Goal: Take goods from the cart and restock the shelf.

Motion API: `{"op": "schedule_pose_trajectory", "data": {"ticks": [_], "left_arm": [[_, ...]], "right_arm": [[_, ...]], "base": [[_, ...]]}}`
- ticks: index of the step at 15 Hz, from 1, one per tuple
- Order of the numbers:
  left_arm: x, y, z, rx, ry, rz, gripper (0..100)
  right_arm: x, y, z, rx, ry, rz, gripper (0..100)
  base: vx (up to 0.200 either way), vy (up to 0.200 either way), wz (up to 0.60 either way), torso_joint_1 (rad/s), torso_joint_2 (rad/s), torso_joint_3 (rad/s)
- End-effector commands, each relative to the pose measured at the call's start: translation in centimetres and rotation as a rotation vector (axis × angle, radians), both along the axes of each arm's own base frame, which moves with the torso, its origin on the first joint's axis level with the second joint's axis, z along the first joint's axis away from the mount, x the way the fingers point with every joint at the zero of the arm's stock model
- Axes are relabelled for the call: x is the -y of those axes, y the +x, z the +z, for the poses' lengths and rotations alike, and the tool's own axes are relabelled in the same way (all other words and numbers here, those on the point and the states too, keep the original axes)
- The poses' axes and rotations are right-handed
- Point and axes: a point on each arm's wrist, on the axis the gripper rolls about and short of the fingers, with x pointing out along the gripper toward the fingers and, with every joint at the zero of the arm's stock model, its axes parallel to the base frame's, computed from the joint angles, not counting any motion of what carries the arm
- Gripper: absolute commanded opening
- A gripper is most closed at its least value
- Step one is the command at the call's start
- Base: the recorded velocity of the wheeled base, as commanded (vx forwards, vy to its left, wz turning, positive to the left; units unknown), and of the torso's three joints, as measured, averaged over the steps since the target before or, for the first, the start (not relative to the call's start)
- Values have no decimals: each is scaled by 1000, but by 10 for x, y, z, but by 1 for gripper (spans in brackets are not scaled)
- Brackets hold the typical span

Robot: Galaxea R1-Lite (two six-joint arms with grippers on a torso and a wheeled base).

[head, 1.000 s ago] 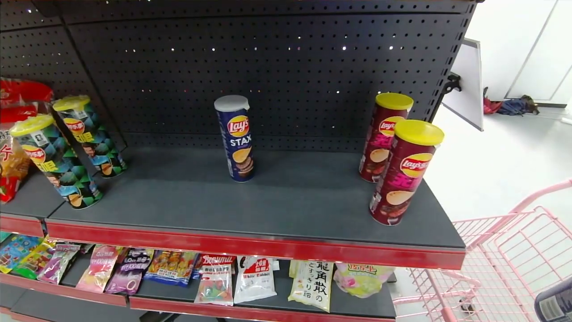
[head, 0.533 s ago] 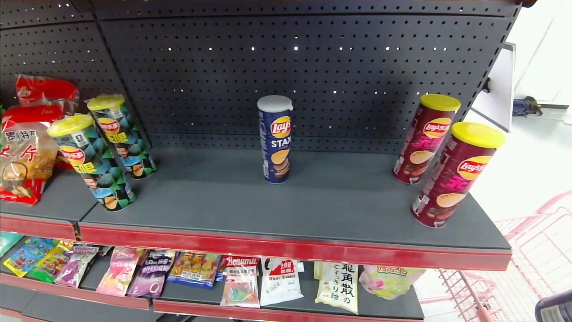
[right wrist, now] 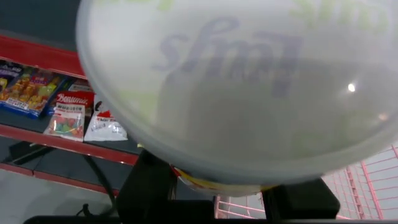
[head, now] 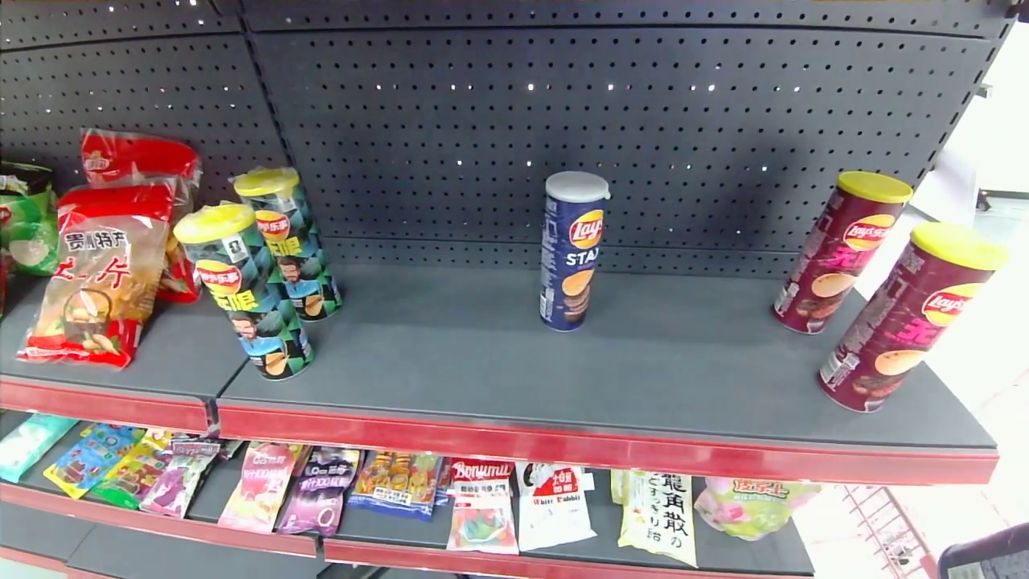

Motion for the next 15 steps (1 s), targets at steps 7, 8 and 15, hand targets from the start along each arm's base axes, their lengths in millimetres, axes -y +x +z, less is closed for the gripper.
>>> {"op": "schedule_pose_trajectory", "data": {"ticks": [7,8,15], "left_arm": [[0,0,0,0,1,0,100],[0,0,0,0,-1,0,100],[0,0,0,0,-1,0,100]], "right_arm": [[1,-3,-9,2,-50,1,0],[1,-3,-9,2,-54,9,0],[0,0,-9,-25,-69,24,0]], "base": [[86,0,0,-2,0,2],[0,0,0,0,0,0],[0,0,0,0,0,0]]}}
